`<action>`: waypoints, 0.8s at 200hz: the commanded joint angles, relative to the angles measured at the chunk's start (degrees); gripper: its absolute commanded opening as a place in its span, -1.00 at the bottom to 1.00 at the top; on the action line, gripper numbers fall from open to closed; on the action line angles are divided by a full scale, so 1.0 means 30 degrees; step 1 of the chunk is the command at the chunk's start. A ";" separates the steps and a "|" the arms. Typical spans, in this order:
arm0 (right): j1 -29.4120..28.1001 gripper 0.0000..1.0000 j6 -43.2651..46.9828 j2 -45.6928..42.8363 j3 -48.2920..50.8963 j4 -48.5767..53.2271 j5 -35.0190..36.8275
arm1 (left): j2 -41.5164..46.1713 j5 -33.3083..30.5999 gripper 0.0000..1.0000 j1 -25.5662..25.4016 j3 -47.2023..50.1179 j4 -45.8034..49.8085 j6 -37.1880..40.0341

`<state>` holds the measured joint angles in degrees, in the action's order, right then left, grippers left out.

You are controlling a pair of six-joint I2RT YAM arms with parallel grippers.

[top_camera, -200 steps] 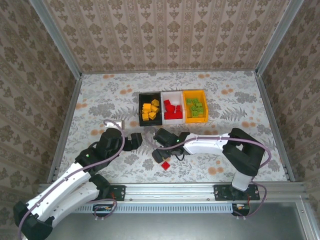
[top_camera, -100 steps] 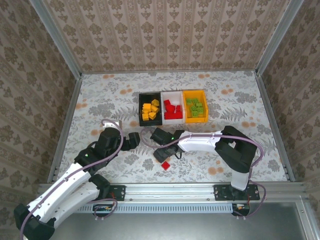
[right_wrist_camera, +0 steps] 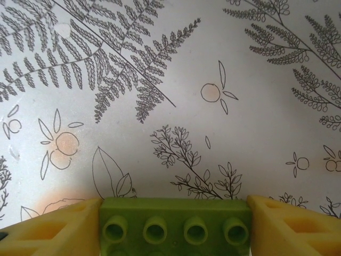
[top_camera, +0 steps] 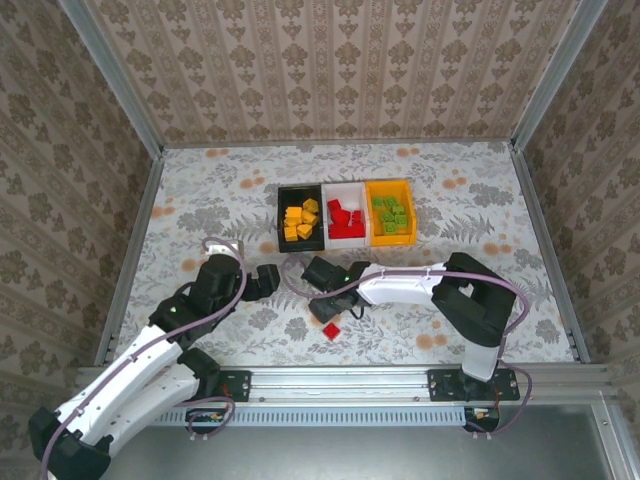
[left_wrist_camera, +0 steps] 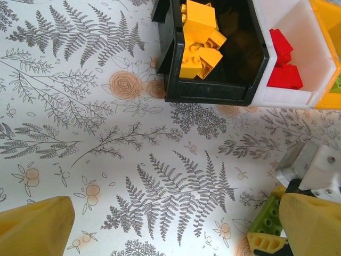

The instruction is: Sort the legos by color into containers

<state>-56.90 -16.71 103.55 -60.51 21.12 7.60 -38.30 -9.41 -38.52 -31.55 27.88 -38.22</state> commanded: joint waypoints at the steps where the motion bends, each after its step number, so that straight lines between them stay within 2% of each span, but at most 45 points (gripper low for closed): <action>1: -0.0075 0.33 -0.0666 -0.1006 0.0810 -0.0643 0.1012 | -0.0116 0.0199 1.00 0.0163 0.0000 0.0053 -0.0208; 55: 0.1123 0.31 -0.1363 -0.4455 0.1881 -0.0867 0.2446 | -0.0260 0.0412 1.00 0.0185 -0.0102 0.0019 0.0090; 70: 0.2087 0.31 -0.1585 -0.5500 0.1977 -0.0830 0.2792 | -0.0511 0.0486 1.00 0.0185 -0.0147 -0.0026 0.0198; 98: 0.4993 0.31 -0.2228 -0.6773 0.1557 -0.1047 0.2730 | -0.1538 0.1572 1.00 0.0156 -0.0197 -0.0694 0.0563; 122: 0.7499 0.31 -0.2774 -0.6013 0.0280 -0.1197 0.2615 | -0.2659 0.2740 1.00 0.0051 -0.0202 -0.1415 0.0917; 160: 1.0039 0.34 -0.3904 -0.2413 -0.2741 -0.1024 0.2554 | -0.4093 0.3060 1.00 -0.1167 -0.0407 -0.1608 0.1516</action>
<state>-29.47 -24.91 90.21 -63.72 17.93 14.48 -48.73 -2.39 -39.57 -31.57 24.51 -36.23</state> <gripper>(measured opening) 0.662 0.997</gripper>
